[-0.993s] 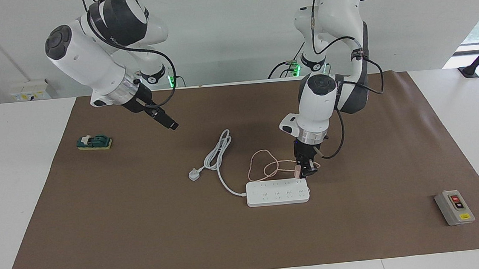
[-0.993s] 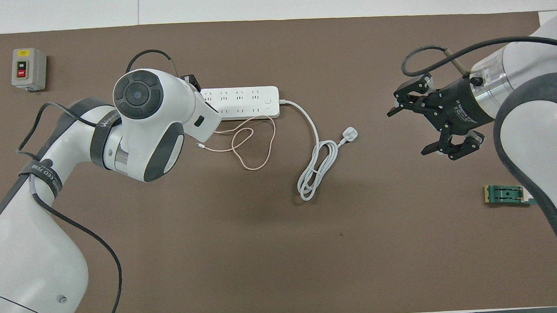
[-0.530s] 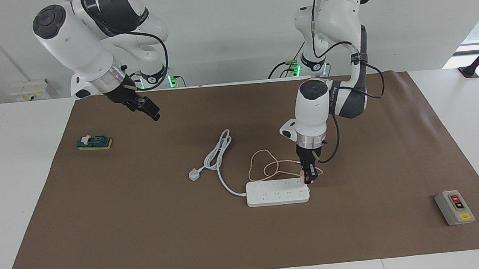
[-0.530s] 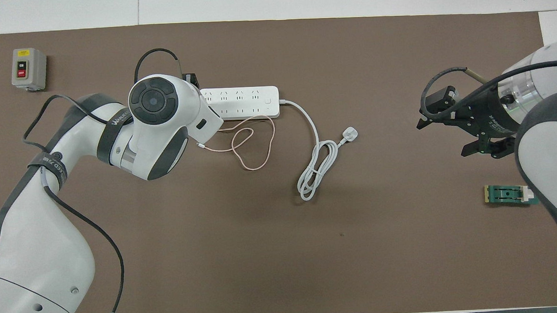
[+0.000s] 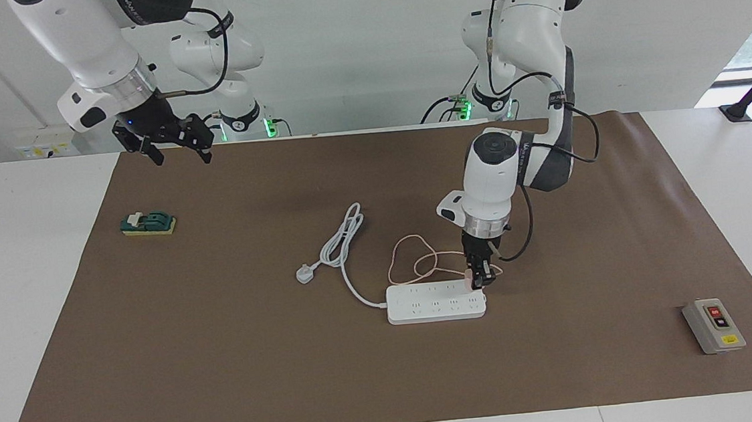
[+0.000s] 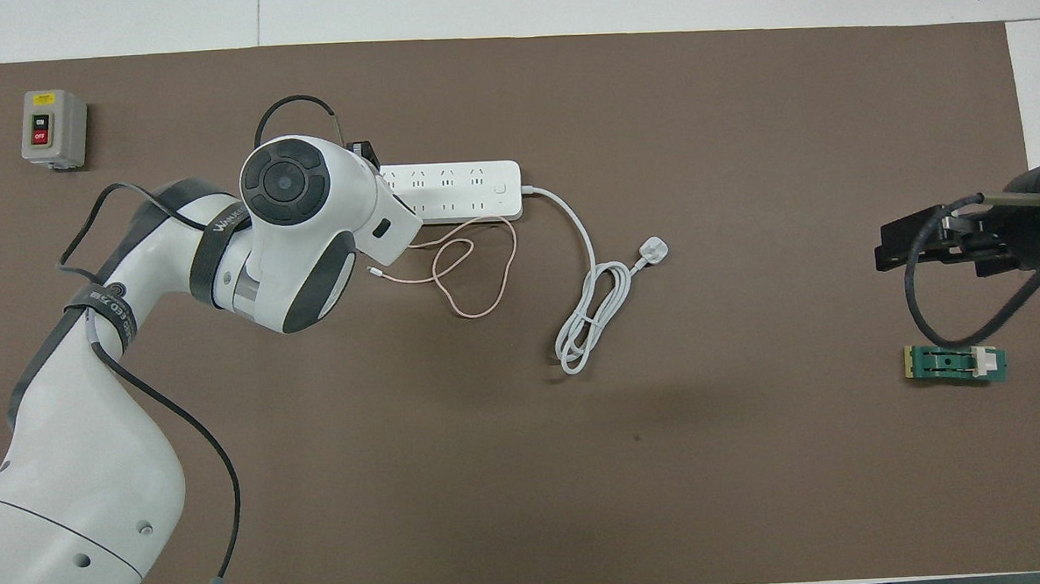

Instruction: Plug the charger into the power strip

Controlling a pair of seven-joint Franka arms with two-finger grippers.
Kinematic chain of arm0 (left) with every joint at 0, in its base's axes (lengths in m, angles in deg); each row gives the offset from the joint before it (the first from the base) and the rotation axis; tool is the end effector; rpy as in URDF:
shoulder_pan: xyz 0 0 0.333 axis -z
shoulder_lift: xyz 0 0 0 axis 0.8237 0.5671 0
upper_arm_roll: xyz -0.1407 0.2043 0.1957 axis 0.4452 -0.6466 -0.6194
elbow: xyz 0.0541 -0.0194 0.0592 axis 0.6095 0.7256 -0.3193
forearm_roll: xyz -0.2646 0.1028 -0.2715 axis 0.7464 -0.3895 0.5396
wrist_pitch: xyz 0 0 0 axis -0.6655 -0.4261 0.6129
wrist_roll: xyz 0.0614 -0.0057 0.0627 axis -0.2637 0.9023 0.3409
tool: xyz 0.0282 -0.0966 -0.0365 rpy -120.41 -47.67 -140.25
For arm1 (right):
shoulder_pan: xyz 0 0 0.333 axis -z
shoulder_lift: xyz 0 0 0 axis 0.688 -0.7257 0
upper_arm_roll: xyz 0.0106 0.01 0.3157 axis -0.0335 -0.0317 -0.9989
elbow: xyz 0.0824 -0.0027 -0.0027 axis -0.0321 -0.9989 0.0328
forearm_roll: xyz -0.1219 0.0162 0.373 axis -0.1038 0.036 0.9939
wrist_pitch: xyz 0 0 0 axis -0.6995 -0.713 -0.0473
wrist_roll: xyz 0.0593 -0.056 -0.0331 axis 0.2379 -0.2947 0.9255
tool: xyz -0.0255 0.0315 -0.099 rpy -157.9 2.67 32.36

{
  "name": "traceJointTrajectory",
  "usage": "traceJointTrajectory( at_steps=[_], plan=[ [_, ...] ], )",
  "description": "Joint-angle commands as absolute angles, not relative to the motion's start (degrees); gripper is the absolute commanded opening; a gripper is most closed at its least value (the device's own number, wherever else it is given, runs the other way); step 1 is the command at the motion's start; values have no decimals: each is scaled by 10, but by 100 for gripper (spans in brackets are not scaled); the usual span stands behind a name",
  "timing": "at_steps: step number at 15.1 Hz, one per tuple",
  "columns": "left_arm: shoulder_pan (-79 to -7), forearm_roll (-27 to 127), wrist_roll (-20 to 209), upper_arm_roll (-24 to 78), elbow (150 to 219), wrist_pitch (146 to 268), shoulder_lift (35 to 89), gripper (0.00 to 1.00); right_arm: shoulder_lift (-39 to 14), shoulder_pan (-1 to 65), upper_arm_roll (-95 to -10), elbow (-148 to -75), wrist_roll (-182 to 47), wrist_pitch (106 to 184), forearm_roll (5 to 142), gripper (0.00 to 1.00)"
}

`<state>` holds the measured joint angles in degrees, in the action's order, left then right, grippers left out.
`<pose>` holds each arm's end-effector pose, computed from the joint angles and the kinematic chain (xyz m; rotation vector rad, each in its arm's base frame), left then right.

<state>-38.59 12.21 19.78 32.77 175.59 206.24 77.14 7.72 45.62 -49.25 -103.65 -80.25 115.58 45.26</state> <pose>0.6176 -0.2828 0.3443 -2.0737 2.1315 -0.2718 0.5212 0.0223 0.6216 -3.1064 0.0739 0.0821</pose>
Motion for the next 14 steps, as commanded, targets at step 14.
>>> traceJointTrajectory(
  at_steps=[14],
  plan=[
    [-380, 150, 207, 326, 1749, 2035, 778, 0, 63, 472, -467, -1021, -708, 1158, 420, 100]
  ],
)
